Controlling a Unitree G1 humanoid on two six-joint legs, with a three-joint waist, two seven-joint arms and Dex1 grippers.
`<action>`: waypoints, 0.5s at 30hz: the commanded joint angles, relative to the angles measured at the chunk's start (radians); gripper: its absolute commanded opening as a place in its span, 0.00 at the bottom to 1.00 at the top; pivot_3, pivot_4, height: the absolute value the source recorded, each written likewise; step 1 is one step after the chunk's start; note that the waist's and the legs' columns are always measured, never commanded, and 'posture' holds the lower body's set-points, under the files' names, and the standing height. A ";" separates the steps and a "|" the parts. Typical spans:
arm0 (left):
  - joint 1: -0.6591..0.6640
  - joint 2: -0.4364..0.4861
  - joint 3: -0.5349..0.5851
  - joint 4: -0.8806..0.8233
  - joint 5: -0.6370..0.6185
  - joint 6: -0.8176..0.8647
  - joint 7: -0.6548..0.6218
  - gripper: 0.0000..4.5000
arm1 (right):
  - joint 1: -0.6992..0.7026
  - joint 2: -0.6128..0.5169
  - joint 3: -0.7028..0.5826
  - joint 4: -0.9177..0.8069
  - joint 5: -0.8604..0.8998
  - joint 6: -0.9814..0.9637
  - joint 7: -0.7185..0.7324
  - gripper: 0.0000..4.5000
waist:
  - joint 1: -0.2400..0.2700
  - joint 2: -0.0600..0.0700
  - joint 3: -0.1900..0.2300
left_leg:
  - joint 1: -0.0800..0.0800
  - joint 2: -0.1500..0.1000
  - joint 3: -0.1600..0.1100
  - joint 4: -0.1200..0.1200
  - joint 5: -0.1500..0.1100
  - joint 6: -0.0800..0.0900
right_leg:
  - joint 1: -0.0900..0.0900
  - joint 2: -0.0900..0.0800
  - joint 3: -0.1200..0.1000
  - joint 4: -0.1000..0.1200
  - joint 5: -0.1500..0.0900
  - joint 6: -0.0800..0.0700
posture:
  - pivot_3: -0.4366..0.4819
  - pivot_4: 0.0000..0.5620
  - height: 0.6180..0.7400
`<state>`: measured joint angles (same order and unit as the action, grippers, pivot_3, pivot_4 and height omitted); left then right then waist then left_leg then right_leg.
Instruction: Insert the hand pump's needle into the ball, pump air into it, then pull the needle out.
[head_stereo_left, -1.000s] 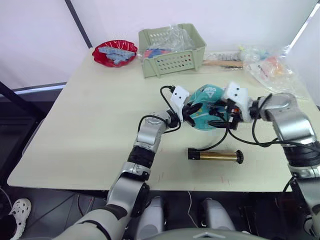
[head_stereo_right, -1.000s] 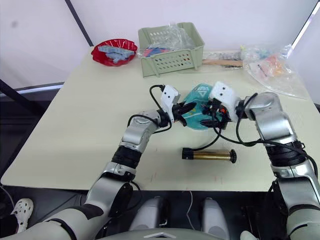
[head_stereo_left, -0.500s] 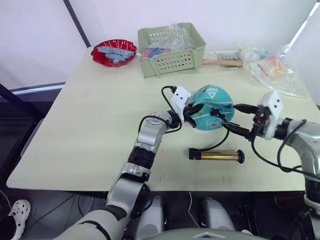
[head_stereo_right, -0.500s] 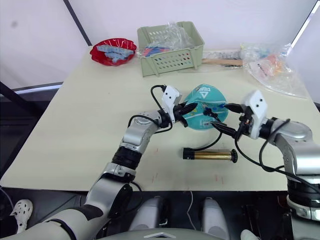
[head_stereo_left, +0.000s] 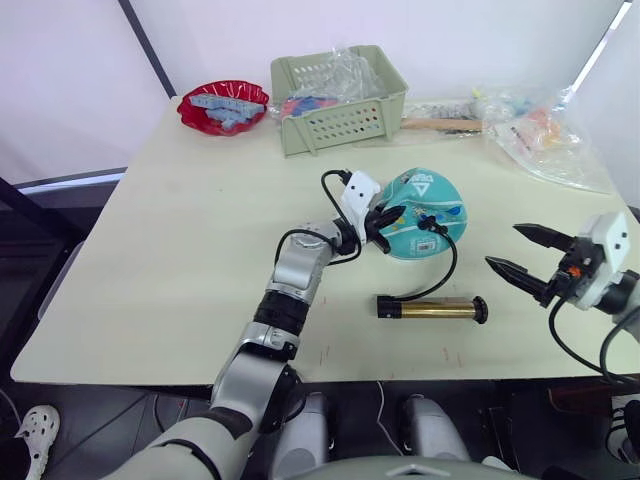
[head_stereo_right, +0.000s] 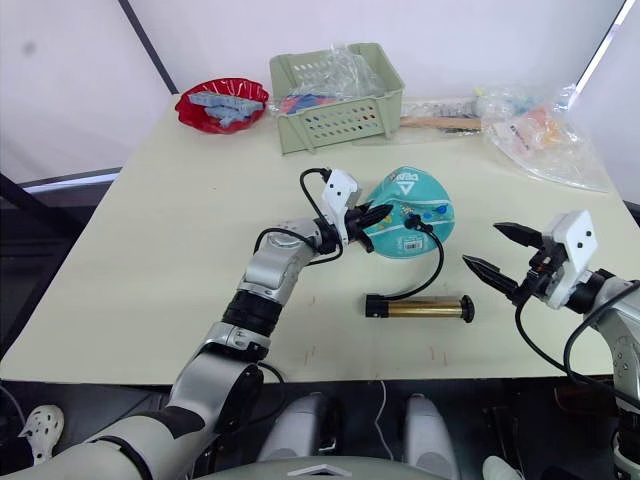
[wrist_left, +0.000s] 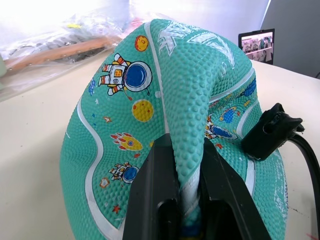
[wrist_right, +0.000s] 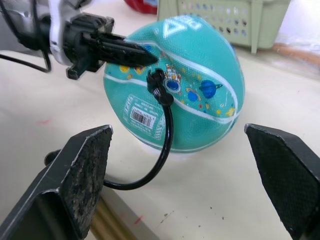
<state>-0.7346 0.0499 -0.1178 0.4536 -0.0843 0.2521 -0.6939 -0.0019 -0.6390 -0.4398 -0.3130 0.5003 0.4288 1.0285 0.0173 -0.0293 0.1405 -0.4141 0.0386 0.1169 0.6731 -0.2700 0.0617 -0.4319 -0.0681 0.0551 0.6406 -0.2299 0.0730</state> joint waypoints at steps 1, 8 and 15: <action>0.013 -0.013 -0.032 0.021 -0.001 0.015 -0.008 0.01 | 0.040 -0.029 -0.044 0.017 0.029 -0.111 0.074 0.99 | -0.002 0.000 0.000 | 0.000 0.000 0.001 0.000 0.000 0.001 | 0.000 0.000 0.001 0.000 0.000 0.001 | 0.48 0.27 0.98; 0.030 -0.005 -0.040 -0.005 0.000 0.021 -0.011 0.01 | 0.139 -0.028 -0.116 0.118 0.077 -0.247 0.164 0.99 | -0.001 0.000 0.000 | -0.001 -0.001 0.000 0.003 -0.002 0.003 | 0.002 -0.001 0.001 -0.004 0.002 0.004 | 0.48 0.27 0.98; 0.024 -0.001 -0.042 -0.003 -0.005 0.022 -0.014 0.01 | 0.182 -0.017 -0.154 0.223 0.098 -0.399 0.226 0.99 | -0.004 0.000 0.000 | -0.001 -0.001 -0.003 0.003 -0.002 0.003 | 0.004 -0.001 -0.002 -0.004 0.002 0.004 | 0.48 0.27 0.98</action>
<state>-0.7261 0.0540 -0.1284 0.4415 -0.0911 0.2552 -0.6938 0.1829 -0.6462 -0.5514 -0.0956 0.5724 0.0725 1.2419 0.0131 -0.0291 0.1404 -0.4151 0.0375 0.1140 0.6766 -0.2720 0.0649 -0.4277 -0.0689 0.0535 0.6364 -0.2278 0.0769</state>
